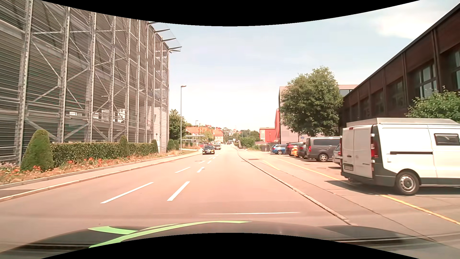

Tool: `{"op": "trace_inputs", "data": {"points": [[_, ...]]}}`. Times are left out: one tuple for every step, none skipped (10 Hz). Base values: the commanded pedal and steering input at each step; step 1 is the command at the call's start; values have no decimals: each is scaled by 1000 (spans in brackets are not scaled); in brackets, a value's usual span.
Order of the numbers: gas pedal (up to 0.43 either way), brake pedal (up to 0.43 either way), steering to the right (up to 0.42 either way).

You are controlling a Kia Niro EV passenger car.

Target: Follow the waypoints while adhering to traffic rules and regulations

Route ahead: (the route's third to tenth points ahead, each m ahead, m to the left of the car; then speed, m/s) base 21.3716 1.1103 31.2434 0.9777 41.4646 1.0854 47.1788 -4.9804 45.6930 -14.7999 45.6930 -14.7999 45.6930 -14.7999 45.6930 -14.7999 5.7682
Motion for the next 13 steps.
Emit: {"op": "trace_inputs", "data": {"points": [[0, 0, -21], [0, 0, -20], [0, 0, -18], [0, 0, -16], [0, 0, -15], [0, 0, -10], [0, 0, -8], [0, 0, -7], [0, 0, -3], [0, 0, 3], [0, 0, 7], [8, 0, 10], [20, 0, 12]]}}
